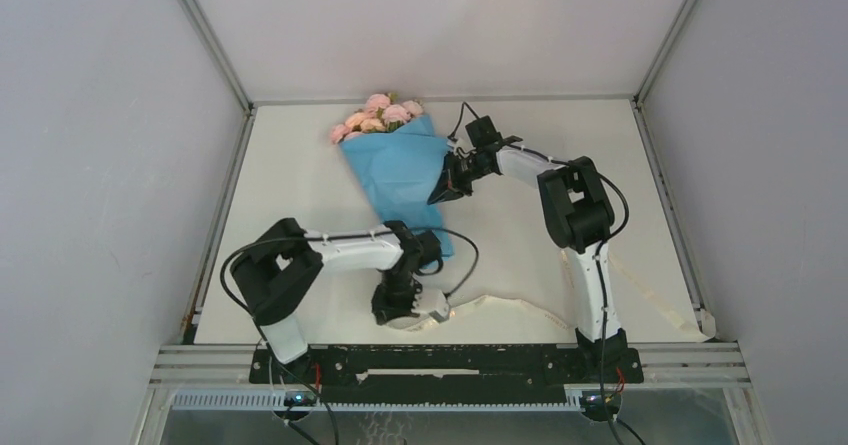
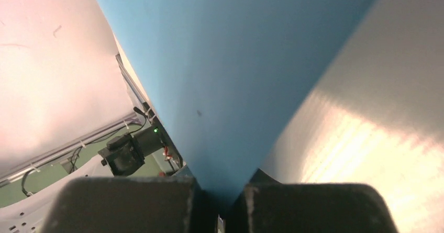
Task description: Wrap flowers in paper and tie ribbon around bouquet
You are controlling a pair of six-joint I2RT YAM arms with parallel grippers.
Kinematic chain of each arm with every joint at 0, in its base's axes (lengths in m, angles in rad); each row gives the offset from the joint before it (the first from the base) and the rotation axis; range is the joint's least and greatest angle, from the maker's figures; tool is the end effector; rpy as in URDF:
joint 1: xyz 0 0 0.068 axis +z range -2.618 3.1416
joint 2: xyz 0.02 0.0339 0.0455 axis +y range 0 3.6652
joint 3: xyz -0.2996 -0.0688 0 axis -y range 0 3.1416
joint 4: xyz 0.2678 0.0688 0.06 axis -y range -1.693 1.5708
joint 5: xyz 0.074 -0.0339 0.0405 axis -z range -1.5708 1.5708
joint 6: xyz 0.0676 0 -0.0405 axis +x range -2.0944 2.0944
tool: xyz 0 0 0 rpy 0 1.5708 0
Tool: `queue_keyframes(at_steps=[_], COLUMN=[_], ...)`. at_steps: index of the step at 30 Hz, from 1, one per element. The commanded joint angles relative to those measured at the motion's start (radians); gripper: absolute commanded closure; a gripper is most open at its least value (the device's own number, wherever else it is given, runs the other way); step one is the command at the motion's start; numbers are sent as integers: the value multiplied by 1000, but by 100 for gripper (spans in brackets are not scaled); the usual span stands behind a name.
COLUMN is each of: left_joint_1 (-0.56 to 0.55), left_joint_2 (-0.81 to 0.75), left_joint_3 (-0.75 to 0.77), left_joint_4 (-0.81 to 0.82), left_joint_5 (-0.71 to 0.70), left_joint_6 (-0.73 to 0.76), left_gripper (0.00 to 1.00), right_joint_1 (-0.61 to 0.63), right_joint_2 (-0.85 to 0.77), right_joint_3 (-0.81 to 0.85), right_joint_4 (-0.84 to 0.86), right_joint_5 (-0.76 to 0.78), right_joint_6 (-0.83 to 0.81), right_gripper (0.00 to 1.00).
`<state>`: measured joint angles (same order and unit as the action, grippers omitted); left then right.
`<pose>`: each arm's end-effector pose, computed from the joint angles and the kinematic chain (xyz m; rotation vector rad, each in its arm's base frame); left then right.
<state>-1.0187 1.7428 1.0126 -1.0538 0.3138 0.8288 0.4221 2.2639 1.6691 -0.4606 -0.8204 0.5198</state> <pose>0.1299 -0.2507 0.1396 -2.2613 -1.7695 0.4230 0.4596 0.2606 0.1391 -0.1791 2.7403 1.3835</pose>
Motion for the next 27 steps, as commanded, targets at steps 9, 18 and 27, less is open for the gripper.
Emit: queue_keyframes(at_steps=[9,18,27], left_joint_1=[567,831,902], left_joint_2=[86,158,150], left_joint_3=[96,251,325], left_joint_4=[-91,42,124], left_joint_5=[-8,-10,-27], left_joint_6=[-123,-296,-362], left_gripper=[100,100,100], right_joint_1=[-47,-35,-60], right_joint_2=[-179,-268,-328], right_joint_3=[-50,-153,-285], right_joint_4=[-8,-12,53], right_joint_5=[2,37,10], right_joint_6=[14,-13,11], right_gripper=[100,100,100])
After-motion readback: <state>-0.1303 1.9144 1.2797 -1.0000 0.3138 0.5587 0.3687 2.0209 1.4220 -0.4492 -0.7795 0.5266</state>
